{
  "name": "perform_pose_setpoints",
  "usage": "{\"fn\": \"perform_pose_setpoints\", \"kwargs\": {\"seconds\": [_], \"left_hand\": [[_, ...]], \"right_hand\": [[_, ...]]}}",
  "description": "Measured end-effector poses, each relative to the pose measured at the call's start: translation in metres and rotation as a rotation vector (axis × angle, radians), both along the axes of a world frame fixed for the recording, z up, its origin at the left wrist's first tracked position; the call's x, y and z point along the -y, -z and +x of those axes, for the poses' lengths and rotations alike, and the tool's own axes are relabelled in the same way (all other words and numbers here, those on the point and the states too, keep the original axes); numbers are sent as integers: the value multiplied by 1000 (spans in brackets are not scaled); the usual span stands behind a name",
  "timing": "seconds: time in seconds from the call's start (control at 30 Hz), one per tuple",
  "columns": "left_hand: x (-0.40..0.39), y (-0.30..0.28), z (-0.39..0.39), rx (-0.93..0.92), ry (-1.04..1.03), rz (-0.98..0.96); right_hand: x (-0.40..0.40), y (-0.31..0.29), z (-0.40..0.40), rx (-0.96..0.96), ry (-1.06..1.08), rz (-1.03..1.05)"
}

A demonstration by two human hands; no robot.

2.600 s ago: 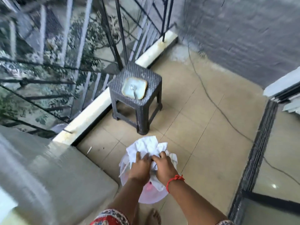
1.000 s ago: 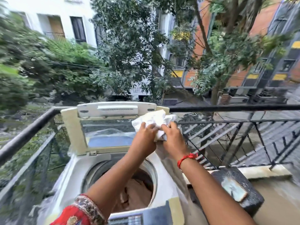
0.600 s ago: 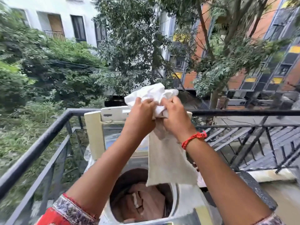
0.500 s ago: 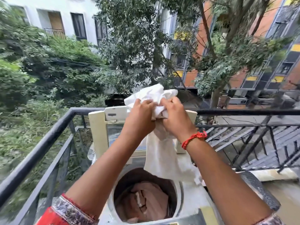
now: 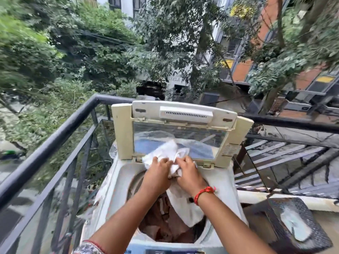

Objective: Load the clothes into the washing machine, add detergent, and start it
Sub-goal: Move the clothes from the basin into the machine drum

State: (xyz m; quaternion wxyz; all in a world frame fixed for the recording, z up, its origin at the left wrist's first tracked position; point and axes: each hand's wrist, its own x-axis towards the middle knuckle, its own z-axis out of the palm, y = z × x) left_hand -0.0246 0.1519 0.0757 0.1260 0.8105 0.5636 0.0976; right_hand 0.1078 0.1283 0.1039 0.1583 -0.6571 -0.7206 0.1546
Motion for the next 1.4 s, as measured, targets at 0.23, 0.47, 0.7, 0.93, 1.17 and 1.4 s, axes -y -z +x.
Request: {"fn": "perform_pose_setpoints", "kwargs": {"seconds": [0.23,0.47,0.7,0.93,1.17,1.4], "left_hand": [[30,75,0,-101,4,-296],[42,101,6,-339,73,-337],[38,97,14,-324,53,-321],[44,92,29,-298,113,-257],[60,85,74,-259,328,-180],[90,88,157,-212,488,-168]], "right_hand": [[7,99,14,12,-117,-309],[12,130,31,157,-244,-317],[12,129,40,148,-215,-317],[28,114,57,113,-67,-276],[85,114,104,62,227,-251],[172,113,183,-6,553,-171]]}}
